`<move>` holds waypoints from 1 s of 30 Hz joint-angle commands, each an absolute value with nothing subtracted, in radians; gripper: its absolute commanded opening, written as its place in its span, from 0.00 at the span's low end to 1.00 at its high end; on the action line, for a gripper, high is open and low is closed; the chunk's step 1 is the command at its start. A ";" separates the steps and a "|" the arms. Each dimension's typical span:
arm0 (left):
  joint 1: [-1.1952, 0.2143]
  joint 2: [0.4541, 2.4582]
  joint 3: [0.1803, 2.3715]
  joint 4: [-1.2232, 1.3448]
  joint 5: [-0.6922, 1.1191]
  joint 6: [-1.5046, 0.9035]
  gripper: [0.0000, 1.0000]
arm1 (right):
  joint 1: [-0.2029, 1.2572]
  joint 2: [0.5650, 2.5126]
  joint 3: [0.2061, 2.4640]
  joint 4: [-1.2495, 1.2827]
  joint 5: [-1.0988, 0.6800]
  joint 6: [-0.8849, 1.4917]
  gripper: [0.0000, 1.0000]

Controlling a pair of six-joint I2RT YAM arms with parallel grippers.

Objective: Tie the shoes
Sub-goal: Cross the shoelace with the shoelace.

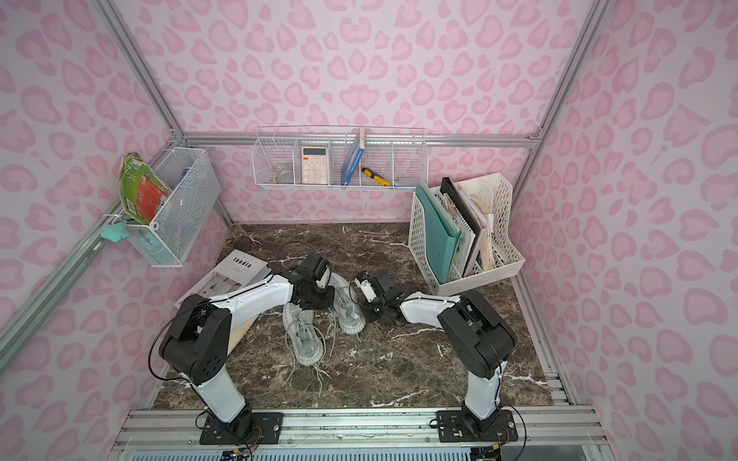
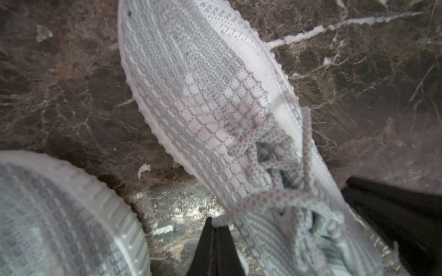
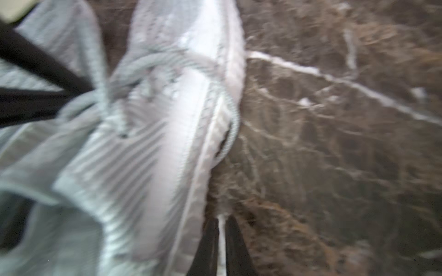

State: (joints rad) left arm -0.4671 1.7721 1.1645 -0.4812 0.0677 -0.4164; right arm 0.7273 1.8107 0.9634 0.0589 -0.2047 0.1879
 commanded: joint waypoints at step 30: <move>-0.411 1.835 1.230 -0.462 0.138 -0.391 0.00 | 0.582 1.967 1.062 0.141 -0.490 0.167 0.40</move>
State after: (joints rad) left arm -0.4122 1.8408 1.2308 -0.4652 0.1310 -0.4118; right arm 0.5808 1.9530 1.0447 0.1627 -0.4301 0.2310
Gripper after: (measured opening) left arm 0.068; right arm 0.402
